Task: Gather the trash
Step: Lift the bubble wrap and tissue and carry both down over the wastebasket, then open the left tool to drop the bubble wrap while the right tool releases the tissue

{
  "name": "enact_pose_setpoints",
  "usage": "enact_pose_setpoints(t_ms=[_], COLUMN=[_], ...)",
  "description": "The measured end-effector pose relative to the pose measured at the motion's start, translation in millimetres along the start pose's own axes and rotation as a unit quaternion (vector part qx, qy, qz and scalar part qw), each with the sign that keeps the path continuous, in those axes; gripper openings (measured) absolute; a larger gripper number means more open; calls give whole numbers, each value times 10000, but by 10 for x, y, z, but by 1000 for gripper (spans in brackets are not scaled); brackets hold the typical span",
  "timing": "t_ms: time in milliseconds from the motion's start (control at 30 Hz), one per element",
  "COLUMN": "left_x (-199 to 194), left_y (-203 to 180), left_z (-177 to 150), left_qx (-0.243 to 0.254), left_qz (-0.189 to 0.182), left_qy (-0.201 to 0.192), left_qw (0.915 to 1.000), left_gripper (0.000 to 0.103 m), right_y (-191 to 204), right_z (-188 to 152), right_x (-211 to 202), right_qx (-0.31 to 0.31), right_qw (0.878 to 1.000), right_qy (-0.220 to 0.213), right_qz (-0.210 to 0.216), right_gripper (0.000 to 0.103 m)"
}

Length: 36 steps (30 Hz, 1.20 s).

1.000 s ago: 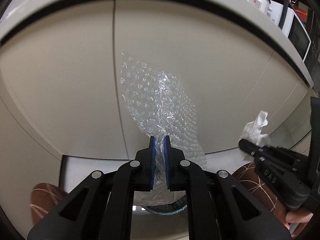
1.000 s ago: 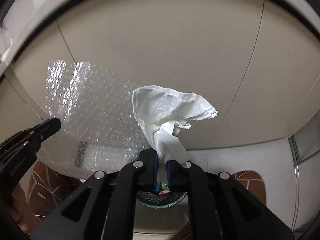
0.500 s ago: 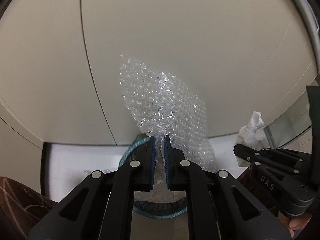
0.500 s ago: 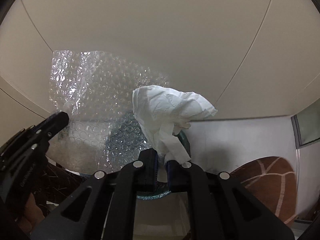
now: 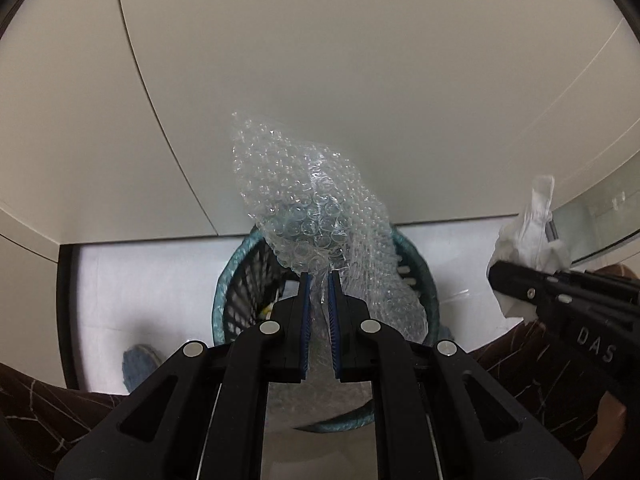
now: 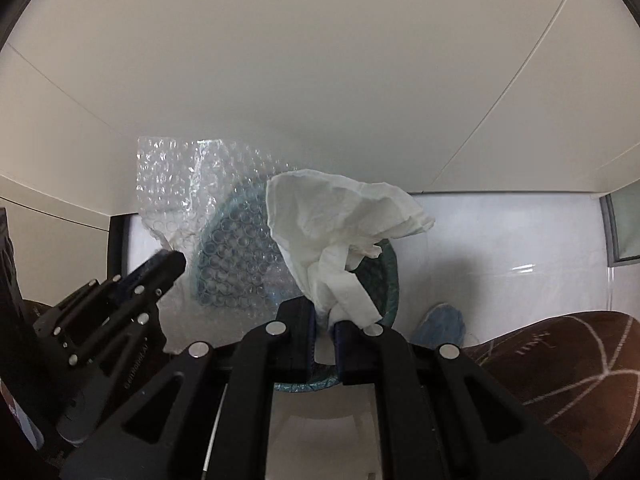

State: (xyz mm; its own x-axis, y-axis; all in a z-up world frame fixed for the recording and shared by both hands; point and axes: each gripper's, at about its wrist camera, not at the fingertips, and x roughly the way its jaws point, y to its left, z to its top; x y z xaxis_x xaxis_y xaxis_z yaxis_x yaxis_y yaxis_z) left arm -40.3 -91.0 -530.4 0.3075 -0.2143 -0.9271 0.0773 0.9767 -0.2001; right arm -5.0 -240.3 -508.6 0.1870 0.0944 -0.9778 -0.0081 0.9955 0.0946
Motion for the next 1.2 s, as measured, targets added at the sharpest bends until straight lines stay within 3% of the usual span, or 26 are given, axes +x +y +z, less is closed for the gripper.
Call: enact_pose_setpoints(t_ms=[267,400,500,700,833,967,1200], left_x=[47,22,22,-113,-91,-92,-160], left_y=[-34,-26,42,211,284,310,433], left_z=[-2,-28,-20,2,-12,-7,-23], left_qx=[47,41,-77,-227,-264,-280,-355], left_qz=[103,218,331,608,752,806,853], left_qy=[149,195,304,281,371,402,334], left_qw=[9998,9996,9990,9975,9961,9955,9952], left_gripper=[19,53,61,88,92,94,96], right_y=[-44,-176,-199,-114,-97,-12,-55], right_z=[38,54,85,59,57,22,11], right_x=[80,64,90,255,325,356,270], right_qx=[-84,-32,-64,-143,-164,-112,44], right_qw=[9997,9994,9986,9957,9943,9942,9956], right_qy=[105,221,369,665,780,771,563], right_qz=[190,266,368,633,707,736,749], right_gripper=[6,7,8,9,12,35,56])
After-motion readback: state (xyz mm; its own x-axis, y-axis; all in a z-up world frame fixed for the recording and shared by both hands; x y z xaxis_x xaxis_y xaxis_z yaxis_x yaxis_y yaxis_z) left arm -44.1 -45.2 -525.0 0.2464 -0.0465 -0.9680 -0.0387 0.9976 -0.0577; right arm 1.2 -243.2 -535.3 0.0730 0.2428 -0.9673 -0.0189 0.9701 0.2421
